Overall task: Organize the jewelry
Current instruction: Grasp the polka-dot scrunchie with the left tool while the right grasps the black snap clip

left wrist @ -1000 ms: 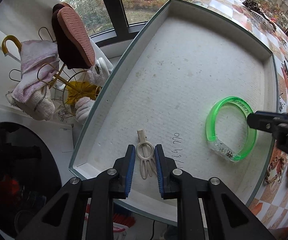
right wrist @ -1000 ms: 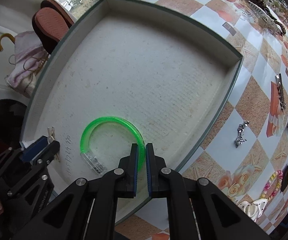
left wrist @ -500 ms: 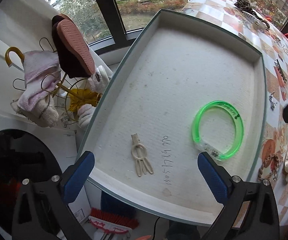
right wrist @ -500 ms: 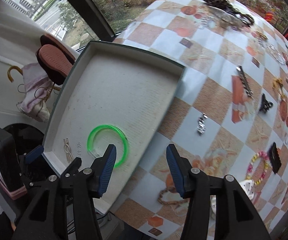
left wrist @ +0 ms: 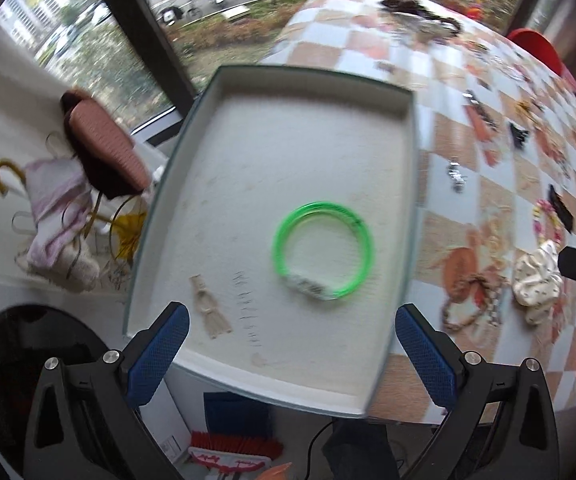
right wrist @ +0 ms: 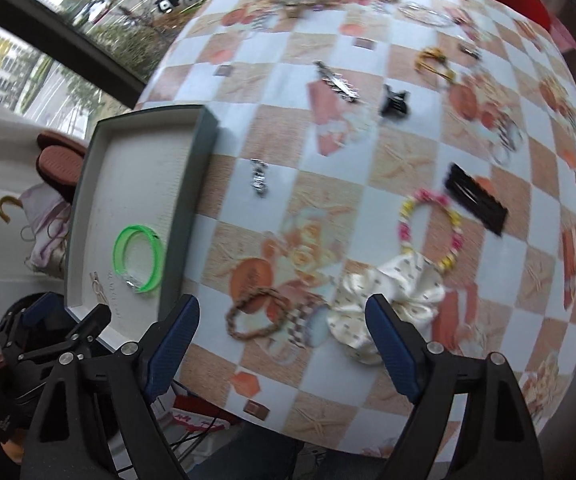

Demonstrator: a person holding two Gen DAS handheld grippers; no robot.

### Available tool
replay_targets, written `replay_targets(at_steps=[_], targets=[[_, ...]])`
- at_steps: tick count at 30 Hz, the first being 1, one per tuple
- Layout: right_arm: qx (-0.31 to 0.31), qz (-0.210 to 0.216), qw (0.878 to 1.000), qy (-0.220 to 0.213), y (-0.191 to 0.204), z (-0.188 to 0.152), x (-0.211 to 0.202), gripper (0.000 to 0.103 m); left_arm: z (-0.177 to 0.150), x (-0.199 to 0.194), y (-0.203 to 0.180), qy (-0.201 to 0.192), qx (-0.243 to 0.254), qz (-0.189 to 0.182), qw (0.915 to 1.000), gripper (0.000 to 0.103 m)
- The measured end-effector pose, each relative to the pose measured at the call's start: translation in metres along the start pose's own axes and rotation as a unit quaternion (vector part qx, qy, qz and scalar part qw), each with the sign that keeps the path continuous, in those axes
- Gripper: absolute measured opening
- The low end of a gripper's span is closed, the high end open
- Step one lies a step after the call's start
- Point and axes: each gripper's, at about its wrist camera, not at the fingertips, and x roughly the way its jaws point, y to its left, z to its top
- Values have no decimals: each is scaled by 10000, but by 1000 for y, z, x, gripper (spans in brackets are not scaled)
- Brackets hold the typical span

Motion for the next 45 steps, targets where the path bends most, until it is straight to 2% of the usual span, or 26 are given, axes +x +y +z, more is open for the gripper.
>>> replay_targets(at_steps=[11, 16, 20, 25, 30, 37, 41, 45], targets=[[819, -500, 9952, 172, -84, -15, -8, 87, 21, -12, -73, 64, 794, -577, 9952, 103], [851, -663, 9939, 242, -115, -10, -4, 87, 23, -8, -106, 194, 964, -704, 9927, 103], [716, -807, 9938, 274, -135, 2, 0, 87, 21, -4, -132, 297, 1103, -957, 9888, 103], [387, -933, 9946, 250, -149, 21, 7, 87, 19, 3, -167, 432, 1374, -1258, 9815, 103], [-104, -1017, 9945, 237, -153, 43, 21, 87, 17, 15, -200, 592, 1550, -1361, 9767, 103], [-1057, -1043, 9881, 402, -152, 66, 50, 87, 16, 35, -233, 754, 1729, -1376, 9724, 103], [-1687, -1011, 9793, 484, -146, 76, 67, 87, 14, 46, -244, 874, 1779, -1326, 9711, 103], [-2084, -790, 9738, 447, -138, 87, 74, 87, 11, 56, -255, 992, 1804, -1251, 9705, 96]])
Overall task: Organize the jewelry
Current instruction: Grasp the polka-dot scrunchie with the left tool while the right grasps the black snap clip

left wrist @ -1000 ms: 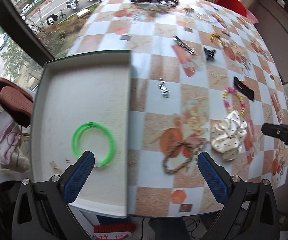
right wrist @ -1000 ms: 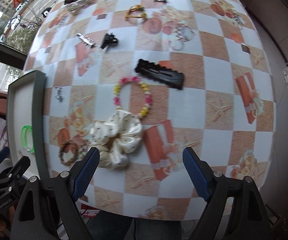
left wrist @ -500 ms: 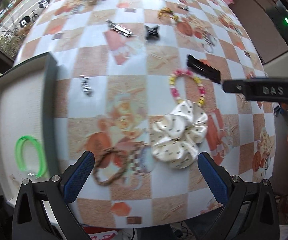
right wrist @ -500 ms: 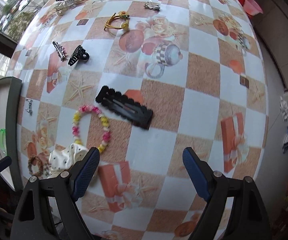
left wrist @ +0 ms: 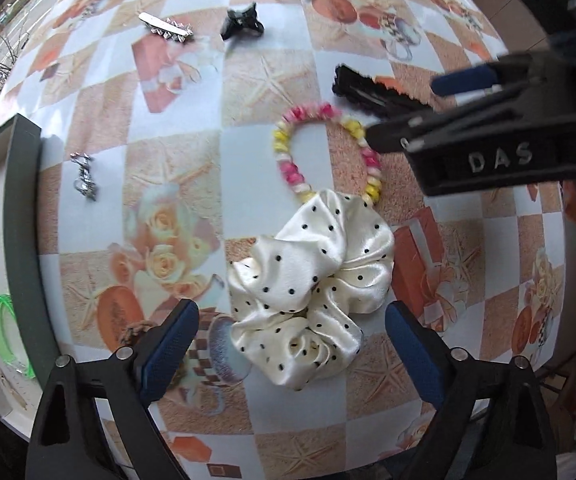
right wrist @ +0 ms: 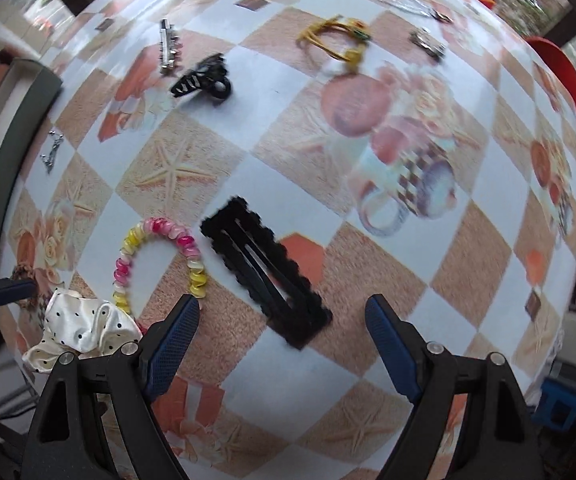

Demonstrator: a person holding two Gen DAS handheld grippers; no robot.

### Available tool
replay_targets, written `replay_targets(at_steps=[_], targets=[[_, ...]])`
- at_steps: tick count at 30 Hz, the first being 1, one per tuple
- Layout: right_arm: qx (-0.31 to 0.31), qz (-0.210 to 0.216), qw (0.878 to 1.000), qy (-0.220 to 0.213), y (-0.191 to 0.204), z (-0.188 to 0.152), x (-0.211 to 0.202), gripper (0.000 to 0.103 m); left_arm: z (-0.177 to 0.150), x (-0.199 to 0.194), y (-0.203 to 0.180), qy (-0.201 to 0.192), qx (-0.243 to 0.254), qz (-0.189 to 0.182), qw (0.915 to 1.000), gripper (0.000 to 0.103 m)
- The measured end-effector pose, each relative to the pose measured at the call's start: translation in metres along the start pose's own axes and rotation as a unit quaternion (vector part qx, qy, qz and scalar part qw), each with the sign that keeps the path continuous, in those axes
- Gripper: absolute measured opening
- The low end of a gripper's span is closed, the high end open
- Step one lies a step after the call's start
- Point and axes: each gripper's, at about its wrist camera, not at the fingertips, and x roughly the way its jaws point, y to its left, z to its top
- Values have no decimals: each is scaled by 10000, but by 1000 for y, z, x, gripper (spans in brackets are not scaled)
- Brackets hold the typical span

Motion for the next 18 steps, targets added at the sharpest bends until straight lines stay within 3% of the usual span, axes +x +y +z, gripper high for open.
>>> replay_targets(at_steps=[3, 8, 10, 12, 14, 17, 18], targets=[[-51, 231, 9997, 17, -2, 8, 2, 85, 2, 8, -7, 129, -15, 13, 9999, 82], [-130, 292, 9995, 10, -12, 6, -2, 75, 4, 11, -19, 145, 18, 59, 9999, 72], [-237, 173, 9996, -2, -8, -2, -3, 66, 3, 10, -19, 179, 18, 56, 9998, 69], [-514, 8, 9987, 10, -3, -6, -2, 64, 0, 9, -21, 175, 4, 54, 9998, 66], [-786, -178, 9967, 10, 7, -10, -3, 61, 1, 8, -20, 202, -3, 43, 9998, 54], [-740, -150, 9971, 34, 11, -10, -6, 45, 6, 6, -23, 223, -21, -41, 9997, 35], [-712, -140, 9974, 34, 10, -8, -7, 34, 7, 4, -25, 213, -23, -76, 9997, 33]])
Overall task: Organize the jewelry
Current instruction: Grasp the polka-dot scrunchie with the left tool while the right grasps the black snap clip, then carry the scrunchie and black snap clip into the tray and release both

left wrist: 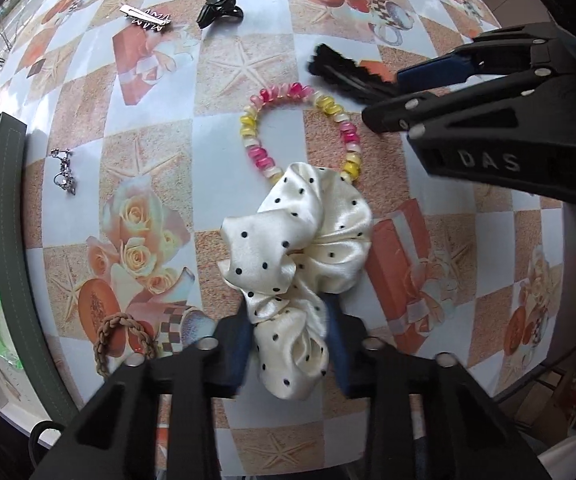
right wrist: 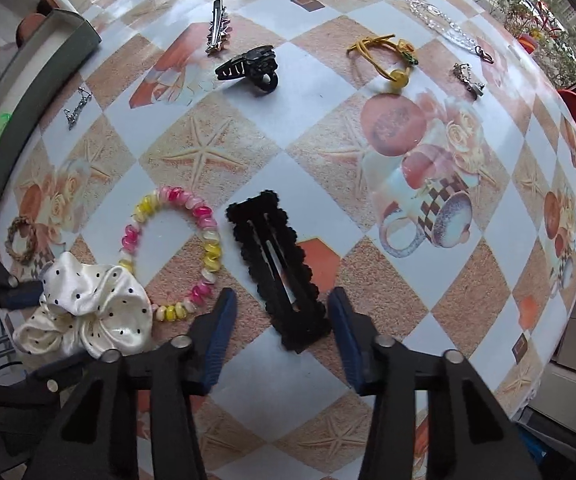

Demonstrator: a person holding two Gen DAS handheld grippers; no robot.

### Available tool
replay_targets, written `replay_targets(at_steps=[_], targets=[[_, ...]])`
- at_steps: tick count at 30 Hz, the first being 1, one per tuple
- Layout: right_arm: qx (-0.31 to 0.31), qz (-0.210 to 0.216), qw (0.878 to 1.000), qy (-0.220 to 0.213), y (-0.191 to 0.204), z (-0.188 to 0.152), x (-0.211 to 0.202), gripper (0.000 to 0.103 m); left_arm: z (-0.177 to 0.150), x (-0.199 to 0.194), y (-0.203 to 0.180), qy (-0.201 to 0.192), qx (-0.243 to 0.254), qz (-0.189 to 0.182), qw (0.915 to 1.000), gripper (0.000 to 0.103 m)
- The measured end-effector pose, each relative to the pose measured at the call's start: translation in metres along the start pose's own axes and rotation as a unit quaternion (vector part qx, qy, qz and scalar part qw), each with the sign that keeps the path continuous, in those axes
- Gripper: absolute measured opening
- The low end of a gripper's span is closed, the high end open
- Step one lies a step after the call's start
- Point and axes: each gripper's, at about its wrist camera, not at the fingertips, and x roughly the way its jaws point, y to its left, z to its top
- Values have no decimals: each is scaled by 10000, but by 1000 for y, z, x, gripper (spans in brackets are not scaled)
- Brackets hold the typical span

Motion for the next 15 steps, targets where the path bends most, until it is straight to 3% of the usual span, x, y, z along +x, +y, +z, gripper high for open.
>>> replay_targets(at_steps=[2, 7, 15], targets=[[121, 50, 9999, 34, -2, 2, -1, 32, 0, -8, 2, -49, 17, -46, 10000, 26], [805, 326, 9962, 66, -25, -3, -10, 32, 0, -35, -2, -280, 9, -182, 9994, 26], [1962, 877, 9766, 97, -69, -41, -34, 32, 0, -71, 3, -616, -104, -163, 9979, 26]])
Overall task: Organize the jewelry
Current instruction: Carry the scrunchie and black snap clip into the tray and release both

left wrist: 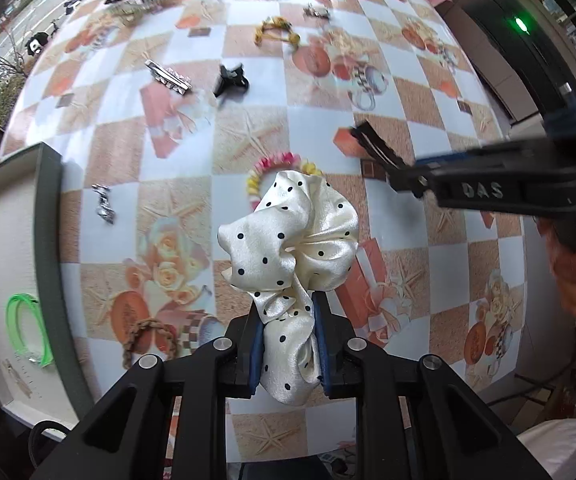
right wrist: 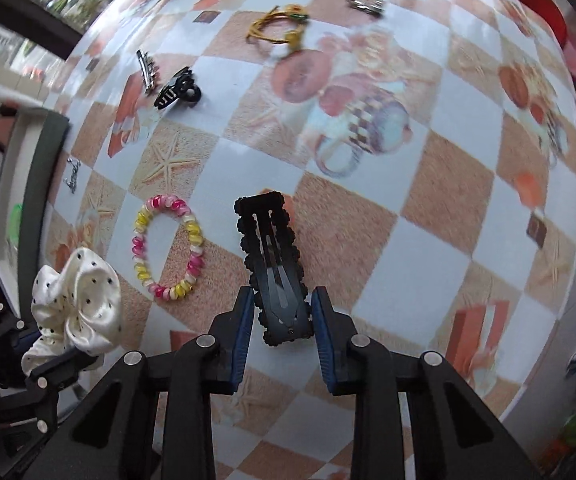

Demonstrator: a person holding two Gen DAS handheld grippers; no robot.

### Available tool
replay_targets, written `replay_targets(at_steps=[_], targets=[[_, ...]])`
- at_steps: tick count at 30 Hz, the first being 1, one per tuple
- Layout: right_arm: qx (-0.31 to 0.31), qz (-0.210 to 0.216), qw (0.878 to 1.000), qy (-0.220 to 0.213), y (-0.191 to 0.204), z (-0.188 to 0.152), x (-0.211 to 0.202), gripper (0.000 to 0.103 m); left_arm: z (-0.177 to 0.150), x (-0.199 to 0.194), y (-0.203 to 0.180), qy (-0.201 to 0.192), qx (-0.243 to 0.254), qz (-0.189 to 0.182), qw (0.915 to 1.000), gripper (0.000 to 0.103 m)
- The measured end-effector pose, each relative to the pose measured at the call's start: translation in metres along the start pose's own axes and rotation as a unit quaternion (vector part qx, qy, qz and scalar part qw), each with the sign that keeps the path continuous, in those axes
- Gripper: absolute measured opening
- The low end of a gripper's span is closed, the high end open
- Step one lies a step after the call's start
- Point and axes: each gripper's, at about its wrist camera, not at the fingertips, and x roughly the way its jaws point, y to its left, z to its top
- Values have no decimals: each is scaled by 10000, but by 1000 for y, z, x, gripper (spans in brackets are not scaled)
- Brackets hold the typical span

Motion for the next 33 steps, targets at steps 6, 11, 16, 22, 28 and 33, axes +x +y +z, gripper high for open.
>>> replay_targets(at_steps=[6, 11, 16, 22, 28, 33], targets=[[247, 249, 9993, -126, -11, -5, -14, 32, -3, -14, 14, -210, -163, 169, 9995, 26], [279, 362, 9988, -190, 3, -31, -25, 32, -4, -27, 26, -377, -341, 223, 9985, 26], [383, 468, 9975, -358, 24, -33, -30, 32, -4, -33, 39, -454, -305, 190, 9983, 26], [487, 492, 9962, -530, 61, -22, -37, 32, -11, -43, 70, -540, -160, 113, 9983, 26], [319, 518, 9961, -642, 121, -9, -37, 32, -25, -59, 120, -683, -249, 130, 9973, 26], [-3, 632, 9957, -683, 179, 9, -33, 32, -42, -72, 170, -815, -604, 273, 9945, 26]])
